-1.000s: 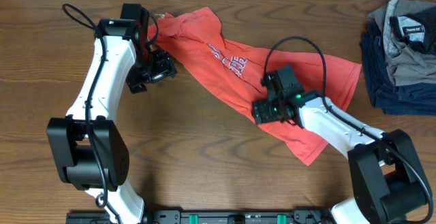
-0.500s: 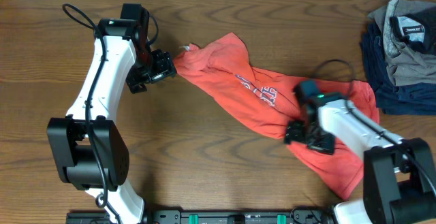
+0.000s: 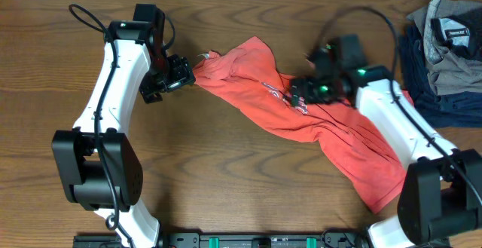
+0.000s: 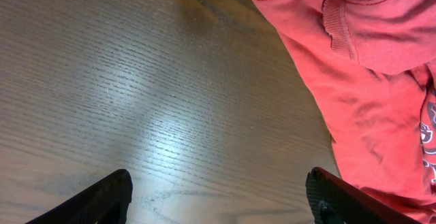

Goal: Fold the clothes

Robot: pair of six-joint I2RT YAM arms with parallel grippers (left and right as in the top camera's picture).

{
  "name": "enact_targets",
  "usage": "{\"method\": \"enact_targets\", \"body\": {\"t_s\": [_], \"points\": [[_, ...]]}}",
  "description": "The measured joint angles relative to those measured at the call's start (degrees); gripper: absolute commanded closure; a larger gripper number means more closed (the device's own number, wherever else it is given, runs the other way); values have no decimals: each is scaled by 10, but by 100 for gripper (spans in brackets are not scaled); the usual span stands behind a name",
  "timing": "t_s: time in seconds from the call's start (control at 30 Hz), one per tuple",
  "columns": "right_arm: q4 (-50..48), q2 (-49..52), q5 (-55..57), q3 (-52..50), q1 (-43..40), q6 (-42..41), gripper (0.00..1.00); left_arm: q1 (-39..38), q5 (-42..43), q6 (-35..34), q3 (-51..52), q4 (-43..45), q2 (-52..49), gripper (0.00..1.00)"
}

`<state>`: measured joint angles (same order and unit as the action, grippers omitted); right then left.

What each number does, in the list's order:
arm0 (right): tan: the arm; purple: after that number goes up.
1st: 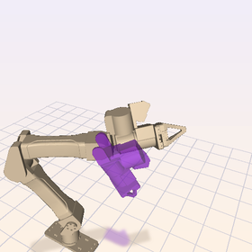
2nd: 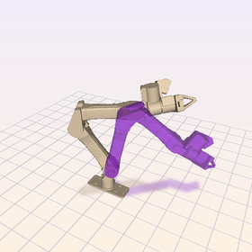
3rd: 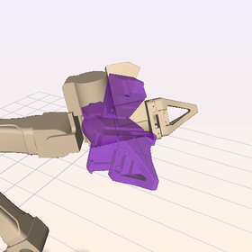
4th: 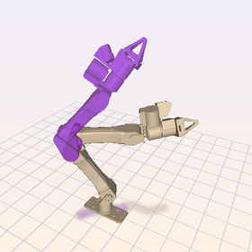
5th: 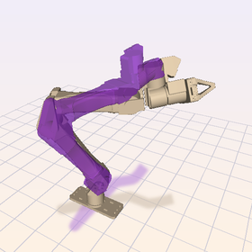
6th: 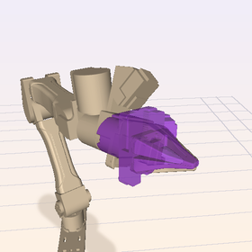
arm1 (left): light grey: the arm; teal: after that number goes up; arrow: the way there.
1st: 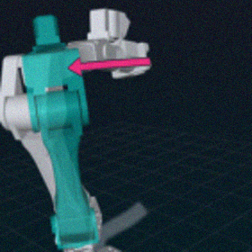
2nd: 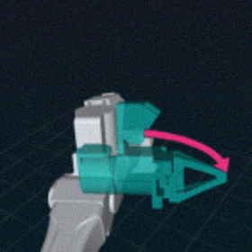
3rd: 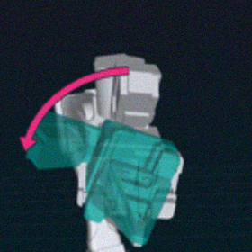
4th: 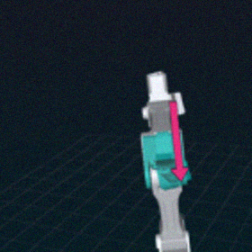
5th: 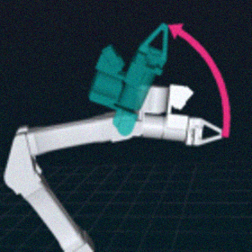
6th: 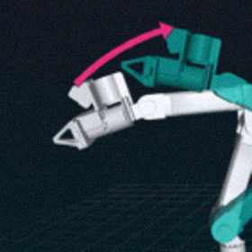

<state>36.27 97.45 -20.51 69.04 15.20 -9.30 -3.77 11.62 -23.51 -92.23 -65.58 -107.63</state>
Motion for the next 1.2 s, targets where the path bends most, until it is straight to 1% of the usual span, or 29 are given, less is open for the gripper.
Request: {"method": "enact_targets", "body": {"t_s": [0.1, 0.23, 0.4, 0.43, 0.5, 0.57, 0.6, 0.63, 0.67, 0.7, 0.73, 0.77, 0.93, 1.0, 1.07, 1.1, 1.13, 1.17, 1.2], "points": [[-47, 0, 11, 7, 33, 11, 1, 0, 0, 0, 0, 0, 0, 16], [-102, 9, 31, 7, 45, 13, 2, 0, 0, 0, 0, 0, 0, 17], [-165, 81, 29, 14, 45, 16, 2, 0, 0, 0, 0, 0, 0, 17], [-181, 102, 20, 14, 45, 18, 3, 0, 0, 0, 0, 0, 0, 17], [-202, 131, 11, 14, 45, 20, 8, 0, 0, 0, 0, 0, 0, 16], [-223, 157, 3, 14, 45, 24, 21, 0, 0, 0, 0, 0, 0, 16], [-235, 169, -2, 14, 46, 21, 35, 0, 0, 0, 0, 0, 0, 17], [-245, 176, -4, 14, 46, 24, 53, 0, 0, 0, 0, 0, 0, 16], [-255, 181, -6, 14, 46, 24, 79, 0, 0, 0, 0, 0, 0, 16], [-264, 184, -5, 15, 46, 21, 91, 0, 0, 0, 0, 0, 0, 17], [-271, 186, -2, 15, 46, 18, 97, 0, 0, 0, 0, 0, 0, 17], [-278, 186, 0, 15, 46, 12, 99, 0, 0, 0, 0, 0, 0, 17], [-282, 186, 34, 43, 46, -7, 99, 0, 0, 0, 0, 0, 0, 17], [-270, 186, 60, 67, 45, -17, 99, 0, 0, 0, 0, 0, 0, 16], [-249, 186, 111, 106, 41, -46, 99, 0, 0, 0, 0, 0, 0, 17], [-241, 186, 139, 126, 37, -63, 97, 0, 0, 0, 0, 0, 0, 16], [-236, 186, 168, 148, 31, -83, 89, 0, 0, 0, 0, 0, 0, 17], [-236, 186, 189, 164, 24, -97, 78, 0, 0, 0, 0, 0, 0, 17], [-235, 186, 209, 184, 14, -118, 64, 0, 0, 0, 0, 0, 0, 16]]}}
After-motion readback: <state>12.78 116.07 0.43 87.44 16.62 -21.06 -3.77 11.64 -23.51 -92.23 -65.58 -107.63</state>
